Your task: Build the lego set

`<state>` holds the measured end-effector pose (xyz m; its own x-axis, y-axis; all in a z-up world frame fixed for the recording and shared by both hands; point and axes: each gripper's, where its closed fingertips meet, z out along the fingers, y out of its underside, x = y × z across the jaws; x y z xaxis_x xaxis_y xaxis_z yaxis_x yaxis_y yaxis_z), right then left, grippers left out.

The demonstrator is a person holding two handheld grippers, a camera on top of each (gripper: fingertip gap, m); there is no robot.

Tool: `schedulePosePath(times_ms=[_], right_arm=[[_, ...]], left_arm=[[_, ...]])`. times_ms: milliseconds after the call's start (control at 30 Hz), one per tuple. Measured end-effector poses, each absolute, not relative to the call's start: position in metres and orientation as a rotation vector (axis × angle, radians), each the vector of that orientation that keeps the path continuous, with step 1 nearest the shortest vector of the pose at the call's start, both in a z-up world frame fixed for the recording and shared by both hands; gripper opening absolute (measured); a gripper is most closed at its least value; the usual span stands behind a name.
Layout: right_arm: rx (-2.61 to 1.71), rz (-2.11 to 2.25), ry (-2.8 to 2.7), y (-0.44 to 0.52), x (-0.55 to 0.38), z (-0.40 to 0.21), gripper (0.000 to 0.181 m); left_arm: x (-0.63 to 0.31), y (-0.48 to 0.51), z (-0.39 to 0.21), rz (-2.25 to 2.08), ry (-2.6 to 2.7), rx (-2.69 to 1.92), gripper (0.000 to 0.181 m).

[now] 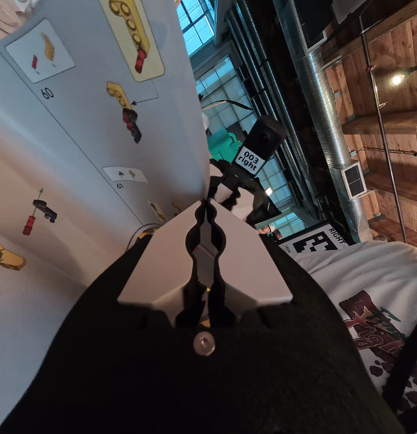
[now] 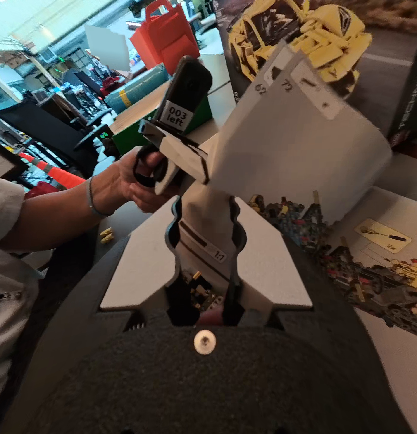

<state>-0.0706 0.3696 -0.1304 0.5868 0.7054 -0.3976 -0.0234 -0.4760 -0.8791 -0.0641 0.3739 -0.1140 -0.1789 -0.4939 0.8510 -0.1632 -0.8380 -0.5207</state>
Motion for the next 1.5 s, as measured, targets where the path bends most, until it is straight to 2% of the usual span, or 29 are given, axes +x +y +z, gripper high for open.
schedulePosePath(times_ms=[100, 200, 367, 1067, 1267, 1500], right_arm=[[-1.906, 0.927, -0.545, 0.373, -0.068, -0.137, 0.04], [-1.9, 0.935, -0.561, 0.371, -0.069, -0.137, 0.023], [-1.889, 0.949, -0.569, 0.37, -0.07, -0.136, 0.017], [-1.723, 1.407, -0.416, 0.363, -0.066, -0.117, 0.015], [-1.755, 1.296, -0.35, 0.374, -0.038, -0.12, 0.003], [-1.925, 0.758, -0.182, 0.394, 0.056, -0.137, 0.0]], left_arm=[[-0.061, 0.37, -0.114, -2.127, 0.777, -1.843, 0.0], [-0.059, 0.369, -0.114, -2.133, 0.771, -1.84, 0.0], [-0.059, 0.369, -0.113, -2.153, 0.766, -1.835, 0.0], [-0.063, 0.361, -0.104, -2.186, 0.815, -1.76, 0.0], [-0.073, 0.369, -0.114, -2.105, 0.813, -1.839, 0.0], [-0.123, 0.393, -0.127, -1.963, 0.76, -1.968, 0.0]])
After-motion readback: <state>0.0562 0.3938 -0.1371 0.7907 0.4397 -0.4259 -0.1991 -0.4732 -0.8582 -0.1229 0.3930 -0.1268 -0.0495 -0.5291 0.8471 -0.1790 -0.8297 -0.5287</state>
